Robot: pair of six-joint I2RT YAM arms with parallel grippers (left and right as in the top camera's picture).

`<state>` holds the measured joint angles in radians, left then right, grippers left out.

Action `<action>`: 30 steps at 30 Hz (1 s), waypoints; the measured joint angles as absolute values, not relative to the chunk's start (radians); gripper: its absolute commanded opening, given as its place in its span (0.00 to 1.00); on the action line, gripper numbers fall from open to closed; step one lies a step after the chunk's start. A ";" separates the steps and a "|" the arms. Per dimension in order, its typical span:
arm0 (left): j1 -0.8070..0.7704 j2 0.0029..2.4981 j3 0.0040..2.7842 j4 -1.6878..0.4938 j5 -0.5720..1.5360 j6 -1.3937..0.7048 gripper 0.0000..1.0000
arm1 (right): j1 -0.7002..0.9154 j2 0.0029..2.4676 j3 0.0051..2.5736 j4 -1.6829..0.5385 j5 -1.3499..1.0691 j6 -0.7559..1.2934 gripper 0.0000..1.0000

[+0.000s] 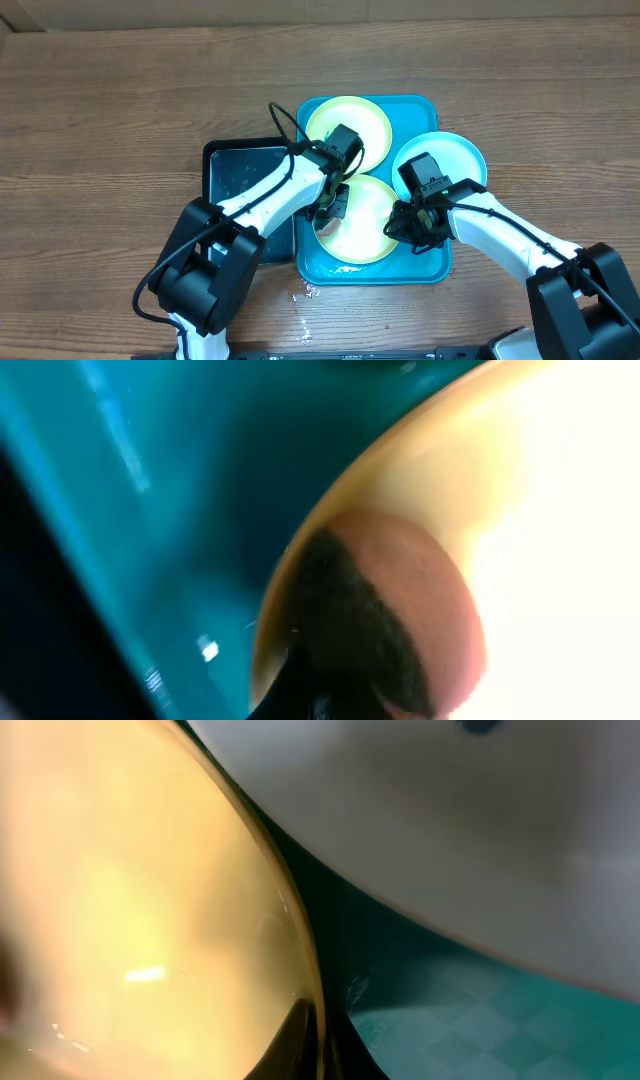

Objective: Clean dirty plates on tray and stack at the side
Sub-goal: 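Scrub the bottom plate with the sponge while the right gripper holds it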

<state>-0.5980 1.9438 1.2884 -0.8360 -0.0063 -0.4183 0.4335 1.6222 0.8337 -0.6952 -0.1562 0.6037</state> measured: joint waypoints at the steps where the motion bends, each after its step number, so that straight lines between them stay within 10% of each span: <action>1: -0.594 1.944 1.287 -0.821 0.020 -0.410 0.04 | 0.434 1.622 0.834 -0.696 -0.156 0.604 0.04; 17: -0.627 2.062 1.283 -0.510 0.638 -0.429 0.04 | 0.433 1.622 0.834 -0.698 -0.149 0.607 0.04; 30: -0.596 2.067 1.284 -0.748 0.696 -0.438 0.04 | 0.432 1.622 0.834 -0.699 -0.149 0.606 0.04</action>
<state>-0.5961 2.0666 1.2839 -0.7475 0.6960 -0.4377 0.4324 1.6222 0.8341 -0.6991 -0.1490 0.6060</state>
